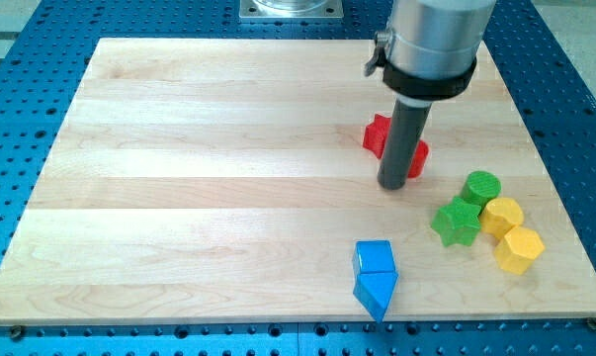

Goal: Move the blue blocks at the bottom center of the board

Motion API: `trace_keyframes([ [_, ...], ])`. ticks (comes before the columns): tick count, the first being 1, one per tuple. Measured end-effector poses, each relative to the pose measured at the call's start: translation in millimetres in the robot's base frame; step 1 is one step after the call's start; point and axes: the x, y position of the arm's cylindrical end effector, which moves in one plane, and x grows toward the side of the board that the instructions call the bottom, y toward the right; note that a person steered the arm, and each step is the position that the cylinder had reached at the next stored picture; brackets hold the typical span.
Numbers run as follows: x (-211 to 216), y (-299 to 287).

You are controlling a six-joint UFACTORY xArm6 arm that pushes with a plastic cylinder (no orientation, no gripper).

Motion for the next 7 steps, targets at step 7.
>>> trace_keyframes([
  [7,141,-113],
])
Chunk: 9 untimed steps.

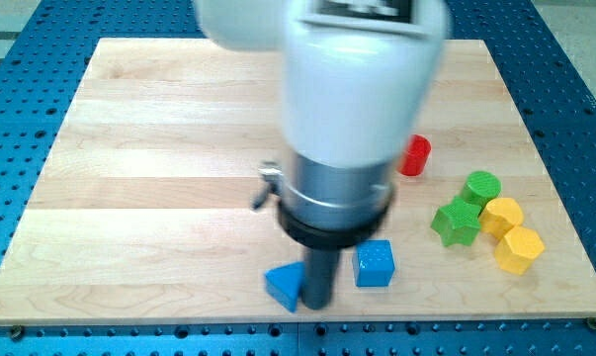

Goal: Move the blue blocks at the bottom center of the board

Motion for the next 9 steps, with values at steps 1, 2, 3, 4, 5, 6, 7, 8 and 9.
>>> trace_keyframes([
  [1,-13,-24],
  [2,-19,-40],
  [3,-49,-52],
  [4,-58,32],
  [5,-54,126],
  [6,-27,129],
  [7,-12,84],
  [8,-23,28],
  [9,-57,37],
])
